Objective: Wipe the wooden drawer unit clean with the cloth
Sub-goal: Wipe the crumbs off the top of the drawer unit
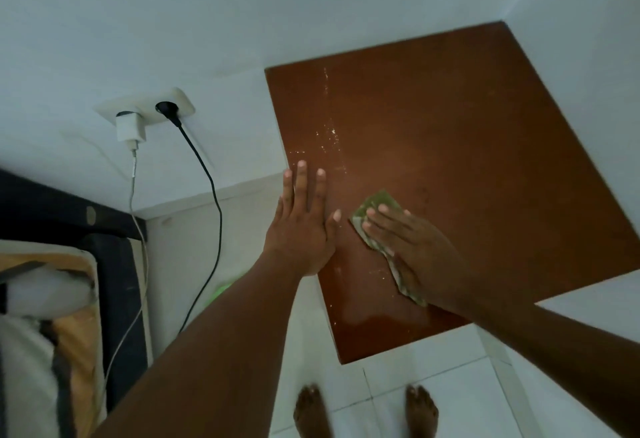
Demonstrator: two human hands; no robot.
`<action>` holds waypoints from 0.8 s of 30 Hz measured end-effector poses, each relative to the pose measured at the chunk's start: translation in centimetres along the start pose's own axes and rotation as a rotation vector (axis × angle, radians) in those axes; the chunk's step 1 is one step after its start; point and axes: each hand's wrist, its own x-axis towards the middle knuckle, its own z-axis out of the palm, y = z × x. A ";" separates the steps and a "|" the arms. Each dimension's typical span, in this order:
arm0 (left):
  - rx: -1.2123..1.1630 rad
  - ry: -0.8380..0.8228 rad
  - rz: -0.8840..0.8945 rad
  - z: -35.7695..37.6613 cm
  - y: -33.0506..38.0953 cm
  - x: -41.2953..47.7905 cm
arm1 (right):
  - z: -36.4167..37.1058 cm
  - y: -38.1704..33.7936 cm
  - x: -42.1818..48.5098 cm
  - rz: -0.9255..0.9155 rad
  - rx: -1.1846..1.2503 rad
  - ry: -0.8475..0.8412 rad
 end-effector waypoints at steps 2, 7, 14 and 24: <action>0.007 0.007 -0.004 0.1 0.1 -0.1 | 0.8 -2.2 -4.0 -0.013 0.093 0.070; 0.069 0.009 -0.038 0.0 0.4 0.0 | 1.8 -5.9 -12.6 -0.072 0.156 -0.016; 0.092 -0.036 -0.071 -0.4 0.8 0.0 | -4.8 -4.2 -9.8 -0.027 0.296 0.146; 0.125 0.059 0.030 -4.1 -3.8 2.1 | -8.9 3.9 13.0 0.314 0.287 0.258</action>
